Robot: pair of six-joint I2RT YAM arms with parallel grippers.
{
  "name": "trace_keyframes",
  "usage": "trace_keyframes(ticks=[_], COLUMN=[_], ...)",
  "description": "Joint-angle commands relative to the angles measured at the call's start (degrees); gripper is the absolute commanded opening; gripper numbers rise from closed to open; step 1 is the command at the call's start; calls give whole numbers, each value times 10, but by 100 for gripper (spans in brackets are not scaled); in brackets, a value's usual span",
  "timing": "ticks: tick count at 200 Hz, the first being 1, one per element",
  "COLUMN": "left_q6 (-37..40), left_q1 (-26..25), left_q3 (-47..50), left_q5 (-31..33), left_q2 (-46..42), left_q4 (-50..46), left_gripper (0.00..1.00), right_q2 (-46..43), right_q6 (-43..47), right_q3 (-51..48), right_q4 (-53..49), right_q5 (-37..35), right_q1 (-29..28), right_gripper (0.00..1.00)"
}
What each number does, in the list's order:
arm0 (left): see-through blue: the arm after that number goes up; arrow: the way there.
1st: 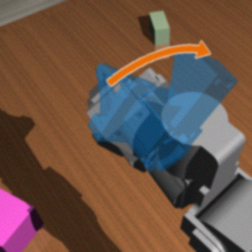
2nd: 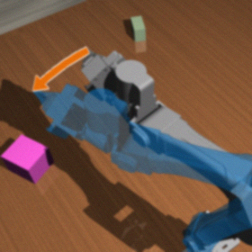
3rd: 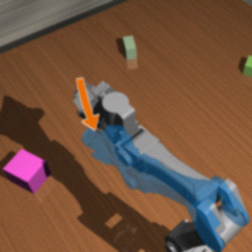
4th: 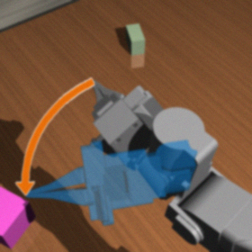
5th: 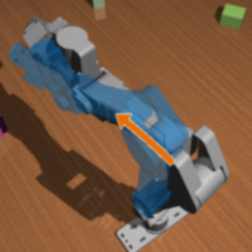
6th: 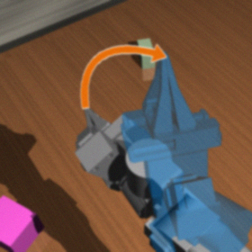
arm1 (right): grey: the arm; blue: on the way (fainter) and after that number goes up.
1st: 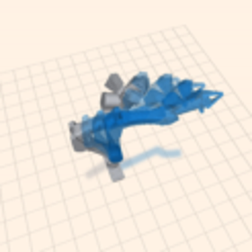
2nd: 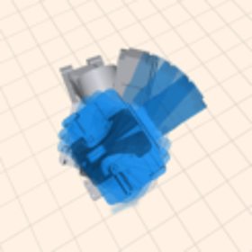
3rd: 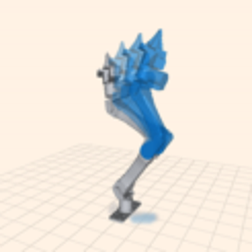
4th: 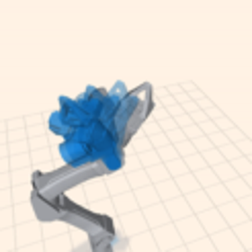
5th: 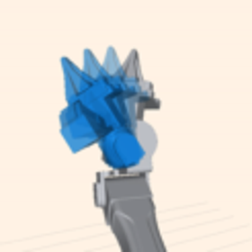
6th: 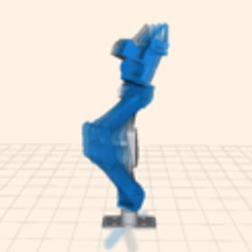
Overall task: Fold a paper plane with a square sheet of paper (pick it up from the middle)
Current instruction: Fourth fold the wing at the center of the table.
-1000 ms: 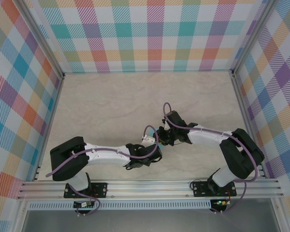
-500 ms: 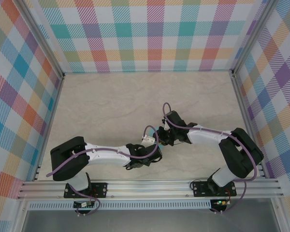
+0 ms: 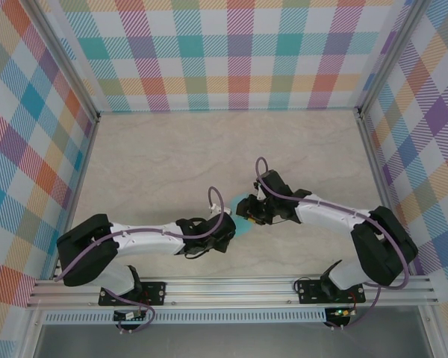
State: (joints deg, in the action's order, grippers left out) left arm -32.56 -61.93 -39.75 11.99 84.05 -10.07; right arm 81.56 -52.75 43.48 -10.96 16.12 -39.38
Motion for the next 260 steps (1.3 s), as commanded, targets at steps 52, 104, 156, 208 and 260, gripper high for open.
trace_keyframes(ticks=[52,104,156,208,260], left_q6=[3,0,-2,2,7], left_q1=[106,144,163,176,181], left_q3=[76,82,83,79,80], left_q5=[-228,-303,-329,-346,-352], left_q2=[-26,13,27,32,33], left_q4=[144,183,190,188,180], left_gripper=[2,2,2,2,7], right_q2=[-61,3,67,110,148], right_q6=[16,16,6,0,-2], right_q3=[-26,-2,30,54,68], right_q4=[-14,33,73,77,48], right_q5=[1,40,55,39,-2], right_q1=[-1,-20,-34,-35,-34], right_gripper=[46,34,23,20,19])
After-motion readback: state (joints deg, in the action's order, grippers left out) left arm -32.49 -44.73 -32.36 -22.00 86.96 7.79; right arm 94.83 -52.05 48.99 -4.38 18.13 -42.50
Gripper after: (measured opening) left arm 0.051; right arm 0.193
